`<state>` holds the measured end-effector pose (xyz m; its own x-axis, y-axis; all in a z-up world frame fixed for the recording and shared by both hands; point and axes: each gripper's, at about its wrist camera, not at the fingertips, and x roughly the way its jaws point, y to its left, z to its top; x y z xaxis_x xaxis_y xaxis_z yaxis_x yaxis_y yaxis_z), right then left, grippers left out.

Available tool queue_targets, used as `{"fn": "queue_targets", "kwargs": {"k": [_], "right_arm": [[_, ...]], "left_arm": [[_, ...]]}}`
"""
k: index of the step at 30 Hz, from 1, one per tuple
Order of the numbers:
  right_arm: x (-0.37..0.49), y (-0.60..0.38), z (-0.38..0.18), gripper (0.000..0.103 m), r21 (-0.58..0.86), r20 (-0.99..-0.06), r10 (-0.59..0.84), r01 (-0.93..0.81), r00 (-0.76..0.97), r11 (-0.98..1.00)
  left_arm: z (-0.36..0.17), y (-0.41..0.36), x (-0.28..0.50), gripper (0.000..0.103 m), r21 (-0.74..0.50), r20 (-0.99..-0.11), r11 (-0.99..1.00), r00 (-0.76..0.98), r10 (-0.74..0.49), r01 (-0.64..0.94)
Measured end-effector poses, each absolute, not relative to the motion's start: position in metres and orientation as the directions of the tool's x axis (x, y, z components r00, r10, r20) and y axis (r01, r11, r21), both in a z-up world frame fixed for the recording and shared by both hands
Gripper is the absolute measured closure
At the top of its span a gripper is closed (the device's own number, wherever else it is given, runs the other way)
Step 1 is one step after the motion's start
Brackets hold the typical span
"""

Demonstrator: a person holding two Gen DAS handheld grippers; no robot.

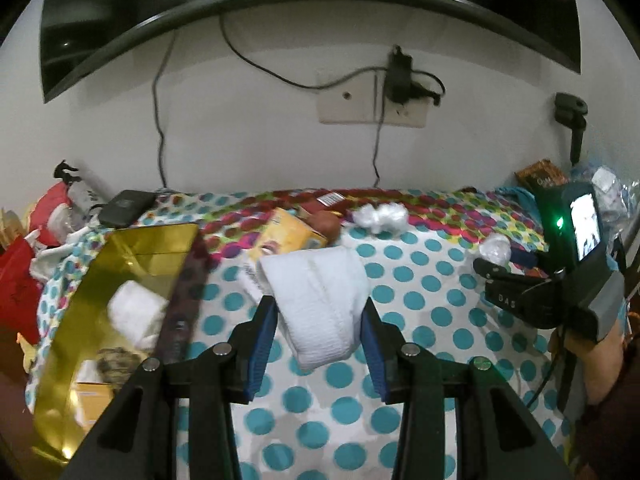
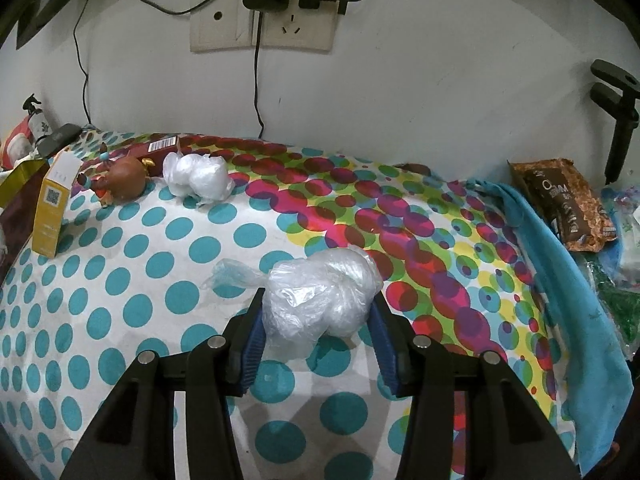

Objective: Organize objects
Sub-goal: 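Carry the white sock into the gold tray and open the left tool while right holds the bundle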

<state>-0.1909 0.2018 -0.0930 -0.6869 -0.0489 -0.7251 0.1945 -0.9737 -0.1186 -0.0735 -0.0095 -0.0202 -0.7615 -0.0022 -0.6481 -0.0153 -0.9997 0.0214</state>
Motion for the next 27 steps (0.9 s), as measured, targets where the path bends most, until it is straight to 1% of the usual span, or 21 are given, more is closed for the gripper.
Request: {"fn": "queue_targets", "kwargs": {"k": [4, 11, 13, 21, 27], "right_arm": [[-0.191, 0.201, -0.094, 0.059, -0.123, -0.727, -0.046, 0.196, -0.685, -0.973], [-0.19, 0.2, -0.093, 0.059, -0.129, -0.722, -0.038, 0.189, -0.691, -0.973], [-0.188, 0.199, -0.091, 0.059, -0.133, -0.712, -0.039, 0.19, -0.701, -0.973], [-0.181, 0.202, -0.082, 0.059, -0.129, -0.67, -0.042, 0.172, -0.741, -0.977], [-0.181, 0.205, -0.08, 0.059, -0.121, -0.66, -0.035, 0.153, -0.75, -0.981]], "left_arm": [[0.001, -0.029, -0.062, 0.061, 0.017, -0.635, -1.0, -0.772, -0.019, 0.011], [0.032, -0.072, -0.04, 0.061, 0.054, -0.616, -0.993, -0.78, -0.113, 0.102], [0.036, -0.087, -0.034, 0.061, 0.074, -0.614, -0.987, -0.773, -0.159, 0.144], [0.028, -0.139, -0.022, 0.061, 0.114, -0.65, -0.961, -0.712, -0.265, 0.254], [0.016, -0.172, -0.019, 0.06, 0.093, -0.698, -0.953, -0.663, -0.27, 0.29]]}}
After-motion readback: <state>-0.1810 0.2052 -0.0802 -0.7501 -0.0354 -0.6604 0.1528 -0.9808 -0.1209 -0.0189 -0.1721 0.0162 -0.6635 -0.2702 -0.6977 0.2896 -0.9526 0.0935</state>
